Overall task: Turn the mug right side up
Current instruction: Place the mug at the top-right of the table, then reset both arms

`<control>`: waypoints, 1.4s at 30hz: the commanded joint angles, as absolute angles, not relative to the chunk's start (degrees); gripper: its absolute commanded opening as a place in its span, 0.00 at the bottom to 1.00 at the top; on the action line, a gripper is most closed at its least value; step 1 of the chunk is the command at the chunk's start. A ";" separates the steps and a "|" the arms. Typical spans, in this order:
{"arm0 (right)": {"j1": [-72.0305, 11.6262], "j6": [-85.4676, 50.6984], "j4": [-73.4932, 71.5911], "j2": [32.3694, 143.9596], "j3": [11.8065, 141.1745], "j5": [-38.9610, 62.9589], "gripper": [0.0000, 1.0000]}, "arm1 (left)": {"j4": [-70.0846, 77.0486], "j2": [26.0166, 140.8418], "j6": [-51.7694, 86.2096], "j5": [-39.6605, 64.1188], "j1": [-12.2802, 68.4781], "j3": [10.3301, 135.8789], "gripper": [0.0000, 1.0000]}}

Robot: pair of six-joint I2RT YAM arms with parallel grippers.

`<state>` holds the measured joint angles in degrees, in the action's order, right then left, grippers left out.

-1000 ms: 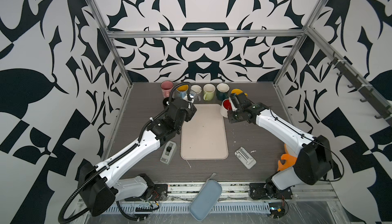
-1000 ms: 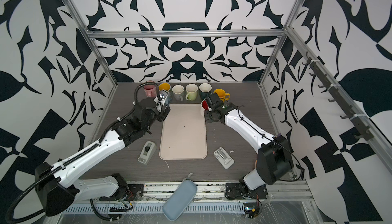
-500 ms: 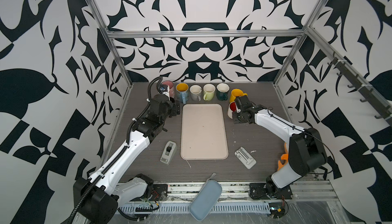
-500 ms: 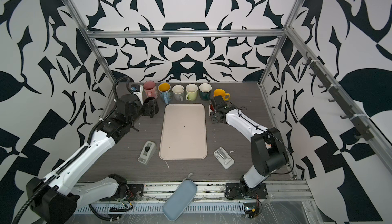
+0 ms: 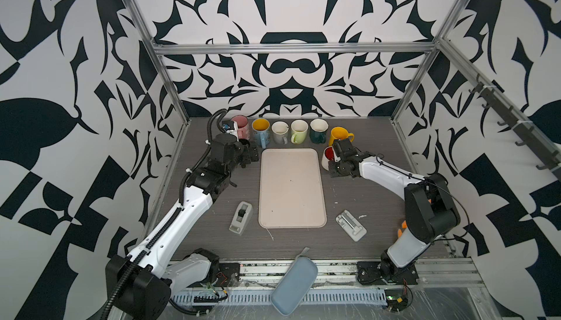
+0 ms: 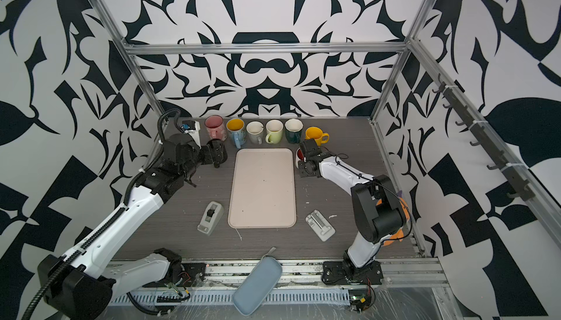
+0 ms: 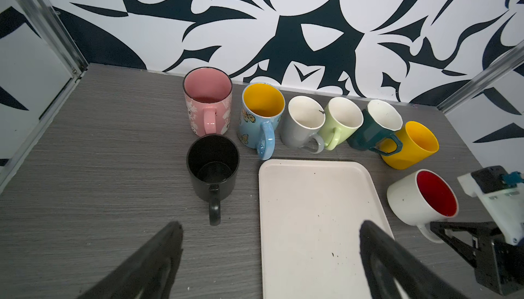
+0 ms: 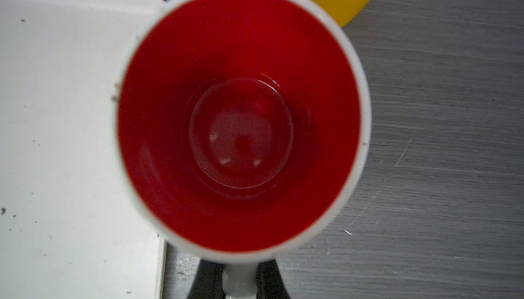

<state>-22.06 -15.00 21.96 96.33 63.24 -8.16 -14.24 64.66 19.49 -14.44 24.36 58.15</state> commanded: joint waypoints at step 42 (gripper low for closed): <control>-11.69 -8.28 1.10 62.60 40.02 -13.61 1.00 | 9.70 61.69 9.50 -39.01 11.05 29.71 0.99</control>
